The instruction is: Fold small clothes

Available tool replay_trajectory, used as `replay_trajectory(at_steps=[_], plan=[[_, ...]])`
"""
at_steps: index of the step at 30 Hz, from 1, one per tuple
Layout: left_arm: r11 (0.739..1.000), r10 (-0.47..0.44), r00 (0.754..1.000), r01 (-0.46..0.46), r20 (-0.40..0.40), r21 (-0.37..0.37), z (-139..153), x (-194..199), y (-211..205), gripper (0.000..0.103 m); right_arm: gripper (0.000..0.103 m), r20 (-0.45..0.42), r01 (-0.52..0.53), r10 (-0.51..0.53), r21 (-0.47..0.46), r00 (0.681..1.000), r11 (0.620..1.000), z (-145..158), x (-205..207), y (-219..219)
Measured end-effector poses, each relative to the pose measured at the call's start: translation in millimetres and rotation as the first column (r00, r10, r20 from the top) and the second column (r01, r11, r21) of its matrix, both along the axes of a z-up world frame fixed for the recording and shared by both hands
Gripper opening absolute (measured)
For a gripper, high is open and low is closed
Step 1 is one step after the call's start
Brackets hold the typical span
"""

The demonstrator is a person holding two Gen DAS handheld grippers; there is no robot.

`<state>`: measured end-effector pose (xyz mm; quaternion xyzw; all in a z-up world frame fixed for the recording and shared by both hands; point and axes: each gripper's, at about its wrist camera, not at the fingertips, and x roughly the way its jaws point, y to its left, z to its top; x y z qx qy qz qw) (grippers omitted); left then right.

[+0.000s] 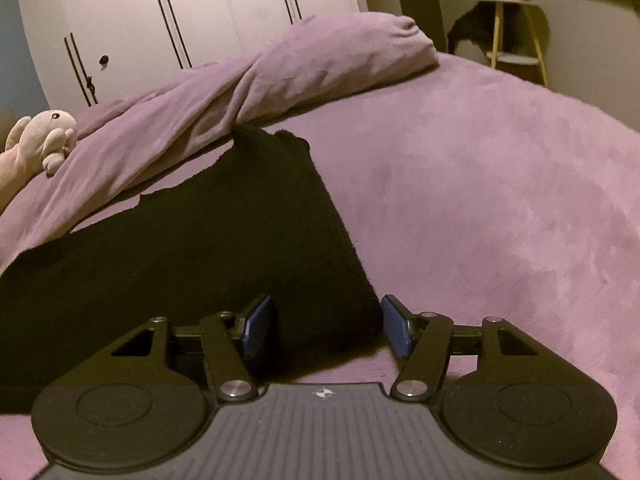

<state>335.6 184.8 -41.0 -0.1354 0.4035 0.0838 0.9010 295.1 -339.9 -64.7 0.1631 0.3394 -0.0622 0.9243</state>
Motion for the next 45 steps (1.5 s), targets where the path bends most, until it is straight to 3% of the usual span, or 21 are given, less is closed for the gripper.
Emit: replay_trajectory(at_steps=[3,6,7,9,14,17,21,25,31,35,40,42,44,45], plan=[[1.0,-0.009,1.0,0.009,-0.013,0.019,-1,-1,-2,0.081,0.06,-0.009,0.009,-0.009,0.037,1.0,0.999,-3,-2,-5],[1.0,-0.011,1.0,0.012,-0.021,0.025,-1,-3,-2,0.081,0.049,-0.003,0.003,-0.003,0.023,1.0,1.0,-3,-5,-5],[1.0,-0.011,1.0,0.012,-0.02,0.027,-1,-2,-3,0.081,0.041,0.005,0.0,0.0,0.002,1.0,1.0,-1,-6,-2],[1.0,-0.012,1.0,0.013,-0.021,0.028,-1,-1,-2,0.081,0.04,0.009,-0.009,0.01,-0.025,1.0,1.0,2,-4,-2],[0.997,-0.042,0.999,0.04,0.035,0.066,7,10,0,0.081,0.04,0.105,-0.038,0.053,-0.14,0.993,0.989,20,4,0],[0.995,-0.068,0.993,0.061,0.091,0.075,14,28,2,0.083,0.042,0.138,-0.068,0.088,-0.145,0.987,0.987,30,27,4],[0.994,-0.076,0.992,0.067,0.104,0.086,10,67,6,0.084,0.045,0.11,-0.098,0.118,-0.171,0.987,0.98,32,71,17],[0.994,-0.071,0.992,0.061,0.103,0.096,4,95,5,0.09,0.058,0.062,-0.122,0.137,-0.21,0.989,0.97,27,104,30],[0.994,-0.069,0.997,0.065,0.041,0.092,-13,122,5,0.093,0.062,0.019,-0.126,0.136,-0.273,0.99,0.954,28,133,34],[0.991,-0.081,0.996,0.077,0.031,0.114,-15,138,4,0.095,0.062,-0.026,-0.206,0.213,-0.377,0.977,0.903,25,156,45],[0.992,-0.12,0.993,0.12,0.018,0.043,-18,162,4,0.095,0.062,-0.075,-0.243,0.232,-0.377,0.97,0.894,19,188,48],[0.99,-0.138,0.99,0.138,0.004,0.016,-21,172,2,0.094,0.057,-0.1,-0.27,0.251,-0.374,0.963,0.887,16,198,52],[0.989,-0.145,0.989,0.145,-0.01,-0.008,-24,183,2,0.087,0.033,-0.112,-0.295,0.272,-0.388,0.956,0.873,15,204,59],[0.99,-0.143,0.99,0.142,-0.011,-0.021,-25,188,3,0.079,0.027,-0.115,-0.301,0.278,-0.398,0.953,0.867,15,206,62]])
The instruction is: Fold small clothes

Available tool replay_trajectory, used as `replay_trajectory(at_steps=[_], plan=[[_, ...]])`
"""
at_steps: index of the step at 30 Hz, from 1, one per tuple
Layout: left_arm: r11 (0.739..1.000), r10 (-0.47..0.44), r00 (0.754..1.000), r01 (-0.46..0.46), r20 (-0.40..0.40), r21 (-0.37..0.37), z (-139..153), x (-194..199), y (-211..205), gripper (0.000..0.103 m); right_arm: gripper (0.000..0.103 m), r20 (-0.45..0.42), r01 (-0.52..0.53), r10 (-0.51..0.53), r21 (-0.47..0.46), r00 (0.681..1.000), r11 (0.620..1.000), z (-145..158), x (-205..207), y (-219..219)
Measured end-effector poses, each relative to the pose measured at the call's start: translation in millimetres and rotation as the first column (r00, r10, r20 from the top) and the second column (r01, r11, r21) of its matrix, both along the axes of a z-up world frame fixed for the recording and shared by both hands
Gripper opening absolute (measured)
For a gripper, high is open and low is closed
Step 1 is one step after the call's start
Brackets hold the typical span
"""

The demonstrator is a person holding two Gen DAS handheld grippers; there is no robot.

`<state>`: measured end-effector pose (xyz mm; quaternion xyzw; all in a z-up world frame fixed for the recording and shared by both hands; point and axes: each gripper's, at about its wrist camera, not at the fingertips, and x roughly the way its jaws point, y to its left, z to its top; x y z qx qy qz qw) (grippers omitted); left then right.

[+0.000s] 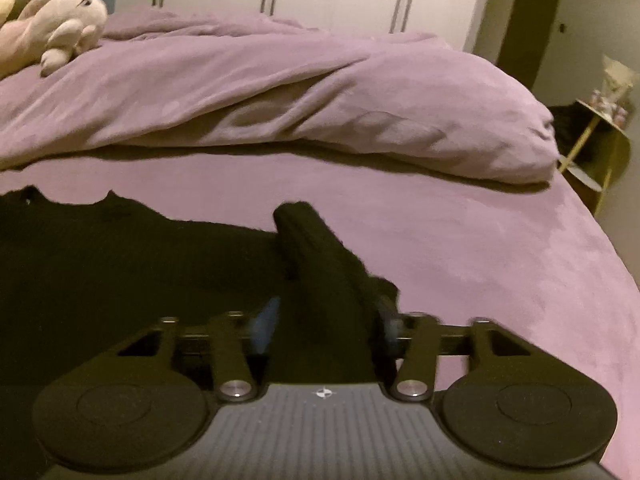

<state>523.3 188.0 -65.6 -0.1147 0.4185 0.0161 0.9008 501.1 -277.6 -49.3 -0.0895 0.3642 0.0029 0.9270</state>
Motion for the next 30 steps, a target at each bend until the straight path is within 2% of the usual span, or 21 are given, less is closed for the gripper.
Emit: replay_trajectory(at_steps=[1,3,6,9,12,15,18,19,20,21,23,25,28,29,30], plan=[[1.0,0.005,1.0,-0.005,0.0,-0.007,0,3,1,0.076,0.015,0.004,-0.01,0.01,-0.014,1.0,1.0,1,1,3],[1.0,0.014,1.0,-0.014,0.003,-0.012,2,8,2,0.057,0.012,0.011,-0.017,0.017,-0.01,1.0,1.0,4,1,4],[1.0,-0.003,1.0,0.003,0.007,-0.021,6,12,4,0.042,0.01,0.034,-0.019,0.019,-0.007,0.999,1.0,10,-1,5],[0.999,-0.04,0.999,0.04,0.029,0.0,14,9,2,0.033,0.01,0.066,0.012,-0.012,0.003,0.998,1.0,17,-1,4],[0.998,-0.057,0.995,0.056,0.085,0.017,28,5,-2,0.031,0.01,0.113,0.034,-0.035,0.008,0.993,0.999,27,1,3],[0.998,-0.063,0.989,0.059,0.132,0.034,38,3,-5,0.031,0.01,0.146,0.059,-0.055,-0.022,0.988,0.998,29,9,5],[0.997,-0.037,0.991,0.029,0.13,0.068,30,11,-8,0.032,0.011,0.127,0.088,-0.082,-0.044,0.988,0.995,16,19,6],[0.996,-0.032,0.992,0.021,0.126,0.088,25,12,-11,0.033,0.014,0.124,0.104,-0.095,-0.068,0.988,0.992,10,22,7],[0.992,-0.029,0.993,0.014,0.115,0.126,17,13,-14,0.042,0.024,0.109,0.125,-0.115,-0.089,0.987,0.988,3,24,6],[0.985,-0.018,0.995,0.0,0.099,0.173,13,12,-17,0.054,0.027,0.081,0.155,-0.148,-0.092,0.986,0.984,-2,25,3],[0.972,0.02,0.994,-0.044,0.104,0.23,14,2,-20,0.062,0.032,0.087,0.201,-0.198,-0.036,0.976,0.979,1,15,-3],[0.976,0.039,0.992,-0.063,0.119,0.209,24,-12,-21,0.061,0.031,0.118,0.219,-0.22,0.019,0.968,0.975,14,-10,-1],[0.986,0.023,0.988,-0.048,0.152,0.162,47,-44,-35,0.061,0.031,0.114,0.122,-0.141,0.154,0.983,0.981,28,-58,19],[0.988,0.009,0.985,-0.035,0.174,0.147,53,-54,-43,0.065,0.031,0.102,0.07,-0.094,0.221,0.99,0.973,30,-76,30],[0.992,-0.014,0.981,-0.01,0.192,0.127,57,-64,-53,0.075,0.031,0.082,0.016,-0.044,0.306,0.996,0.952,29,-92,40]])
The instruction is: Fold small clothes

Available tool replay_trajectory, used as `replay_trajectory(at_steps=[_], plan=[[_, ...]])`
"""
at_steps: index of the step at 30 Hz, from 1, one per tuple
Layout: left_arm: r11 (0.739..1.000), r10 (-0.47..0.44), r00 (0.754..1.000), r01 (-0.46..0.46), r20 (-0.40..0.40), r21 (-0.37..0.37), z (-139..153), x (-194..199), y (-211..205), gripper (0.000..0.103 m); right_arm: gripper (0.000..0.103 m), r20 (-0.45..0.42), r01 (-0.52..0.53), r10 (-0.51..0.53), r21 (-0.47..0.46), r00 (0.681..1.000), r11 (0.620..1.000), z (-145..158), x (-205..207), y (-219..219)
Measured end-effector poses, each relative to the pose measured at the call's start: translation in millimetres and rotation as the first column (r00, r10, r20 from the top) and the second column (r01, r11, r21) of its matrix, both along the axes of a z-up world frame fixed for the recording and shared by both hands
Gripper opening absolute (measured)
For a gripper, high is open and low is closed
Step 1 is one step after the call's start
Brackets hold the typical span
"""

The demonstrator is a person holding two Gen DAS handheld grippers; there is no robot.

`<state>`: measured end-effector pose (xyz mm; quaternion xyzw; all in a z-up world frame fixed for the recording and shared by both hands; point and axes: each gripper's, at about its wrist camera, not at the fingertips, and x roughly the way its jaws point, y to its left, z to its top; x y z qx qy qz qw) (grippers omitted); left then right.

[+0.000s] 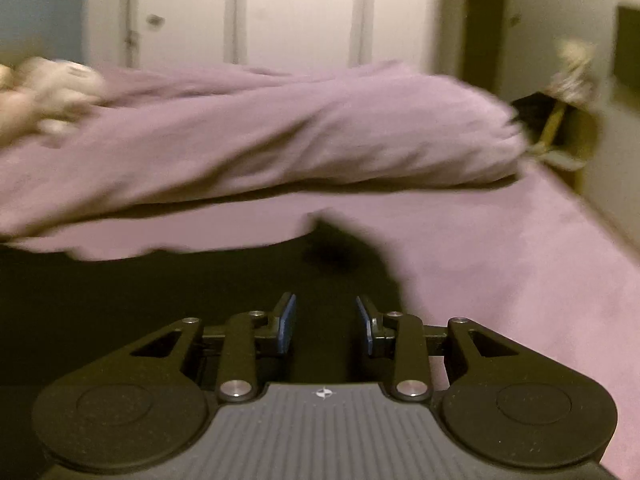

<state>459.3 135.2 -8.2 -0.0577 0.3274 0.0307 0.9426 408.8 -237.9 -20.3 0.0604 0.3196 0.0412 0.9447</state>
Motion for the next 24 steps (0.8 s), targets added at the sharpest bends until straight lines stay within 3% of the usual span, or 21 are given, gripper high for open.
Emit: replay_trajectory(at_steps=[3,4,6,8,13,14,15,18,19,21,23,24], plan=[[0.992,-0.087,0.996,0.089,0.025,-0.086,-3,-25,-30,0.082,0.032,-0.089,-0.12,0.15,0.281,0.985,0.952,-21,-25,26],[0.986,-0.115,0.993,0.115,0.008,-0.121,-11,-28,-38,0.084,0.032,-0.115,-0.122,0.168,0.329,0.979,0.937,-32,-28,32],[0.985,-0.136,0.99,0.131,-0.039,-0.114,-31,-27,-51,0.083,0.031,-0.124,-0.117,0.162,0.315,0.979,0.942,-47,-32,36],[0.993,-0.111,0.987,0.106,-0.12,-0.045,-51,-21,-55,0.077,0.014,-0.106,-0.119,0.16,0.318,0.981,0.941,-51,-29,20],[0.994,-0.107,0.99,0.106,-0.092,-0.009,-55,-23,-33,0.067,0.002,-0.106,0.059,-0.027,0.312,0.994,0.948,-51,-42,-63],[0.995,-0.101,0.991,0.102,-0.091,0.001,-55,-23,-28,0.059,0.0,-0.116,0.104,-0.072,0.302,0.991,0.948,-51,-45,-78],[0.995,-0.097,0.991,0.097,-0.092,0.003,-55,-23,-23,0.052,0.0,-0.126,0.154,-0.124,0.27,0.984,0.95,-49,-49,-91],[0.997,-0.077,0.993,0.077,-0.092,-0.007,-51,-24,-7,0.048,0.0,-0.146,0.26,-0.237,0.173,0.961,0.95,-40,-55,-109],[0.998,-0.063,0.994,0.062,-0.087,-0.012,-46,-28,-5,0.048,0.0,-0.152,0.279,-0.256,0.161,0.955,0.947,-34,-57,-107],[0.999,-0.034,0.997,0.031,-0.069,-0.042,-38,-37,6,0.057,0.006,-0.159,0.274,-0.251,0.145,0.955,0.951,-23,-60,-94],[0.997,-0.021,0.998,0.017,-0.053,-0.074,-30,-50,19,0.069,0.027,-0.142,0.208,-0.184,0.183,0.973,0.961,-14,-64,-69],[0.997,-0.001,0.999,-0.002,-0.049,-0.071,-27,-56,26,0.076,0.03,-0.138,0.17,-0.142,0.213,0.98,0.962,-11,-66,-58]])
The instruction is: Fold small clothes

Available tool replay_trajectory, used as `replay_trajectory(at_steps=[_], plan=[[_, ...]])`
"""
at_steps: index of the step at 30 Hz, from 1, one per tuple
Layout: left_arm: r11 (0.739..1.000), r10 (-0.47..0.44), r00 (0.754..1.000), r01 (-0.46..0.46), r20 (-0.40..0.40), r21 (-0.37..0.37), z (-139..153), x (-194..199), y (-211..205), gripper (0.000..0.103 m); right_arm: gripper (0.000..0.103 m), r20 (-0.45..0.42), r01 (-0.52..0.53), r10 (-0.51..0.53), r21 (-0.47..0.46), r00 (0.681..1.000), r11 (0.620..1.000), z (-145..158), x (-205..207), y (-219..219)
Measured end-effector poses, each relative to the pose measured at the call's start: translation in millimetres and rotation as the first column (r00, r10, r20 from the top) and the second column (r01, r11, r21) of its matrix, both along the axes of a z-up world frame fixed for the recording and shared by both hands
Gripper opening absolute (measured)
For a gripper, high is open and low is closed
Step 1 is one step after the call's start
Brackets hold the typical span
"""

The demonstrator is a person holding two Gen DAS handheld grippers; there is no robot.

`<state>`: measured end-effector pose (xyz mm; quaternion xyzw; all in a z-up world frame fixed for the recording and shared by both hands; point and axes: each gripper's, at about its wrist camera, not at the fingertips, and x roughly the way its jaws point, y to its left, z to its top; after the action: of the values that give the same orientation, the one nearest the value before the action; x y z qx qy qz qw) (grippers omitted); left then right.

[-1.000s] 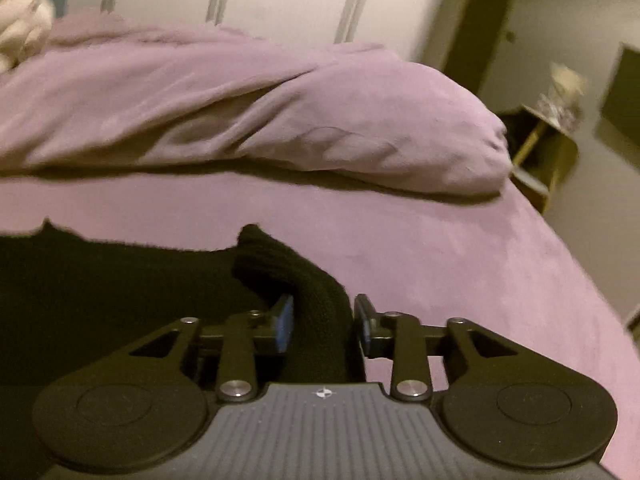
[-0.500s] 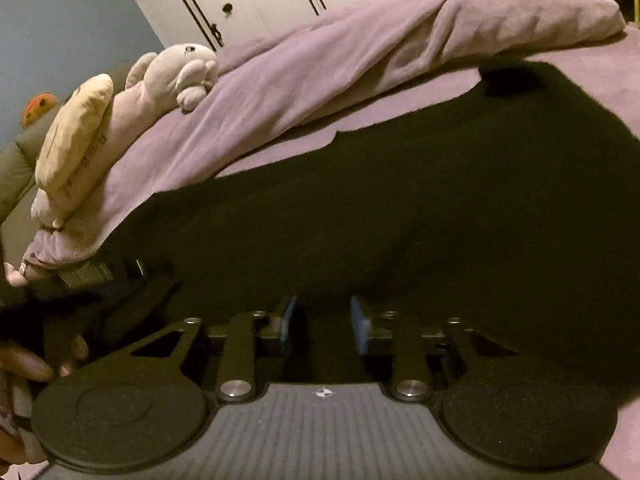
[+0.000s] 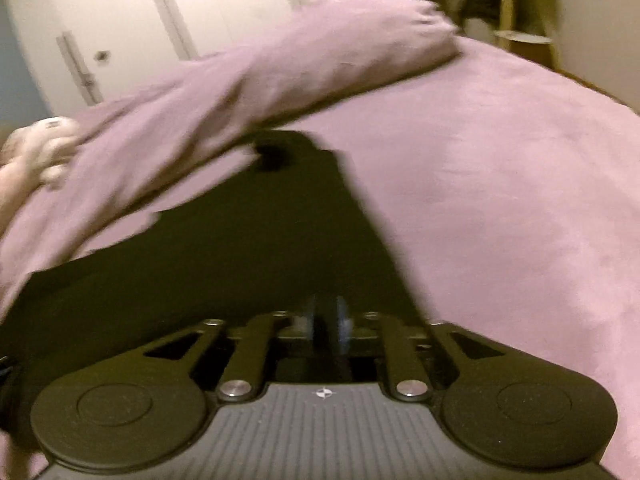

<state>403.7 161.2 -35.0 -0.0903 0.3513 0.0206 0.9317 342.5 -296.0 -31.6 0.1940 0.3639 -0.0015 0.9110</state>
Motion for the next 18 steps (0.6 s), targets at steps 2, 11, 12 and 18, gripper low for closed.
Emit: replay_trajectory(at_steps=[2,11,12,18], plan=[[0.999,0.032,0.999,-0.032,0.009,-0.019,4,-10,19,0.077,0.034,-0.003,-0.081,0.082,0.051,0.997,0.995,-3,-1,27],[0.975,-0.001,0.993,-0.026,-0.121,-0.219,-9,-17,110,0.083,0.039,-0.072,-0.057,0.054,-0.043,0.996,0.997,-15,1,58],[0.961,-0.052,0.99,0.013,-0.132,-0.278,-12,-14,117,0.084,0.04,-0.078,-0.054,0.05,-0.051,0.996,0.997,-15,4,59],[0.869,-0.328,0.94,0.261,-0.095,-0.419,-14,7,118,0.082,0.052,-0.101,-0.038,0.025,-0.129,0.995,0.991,-9,0,88]])
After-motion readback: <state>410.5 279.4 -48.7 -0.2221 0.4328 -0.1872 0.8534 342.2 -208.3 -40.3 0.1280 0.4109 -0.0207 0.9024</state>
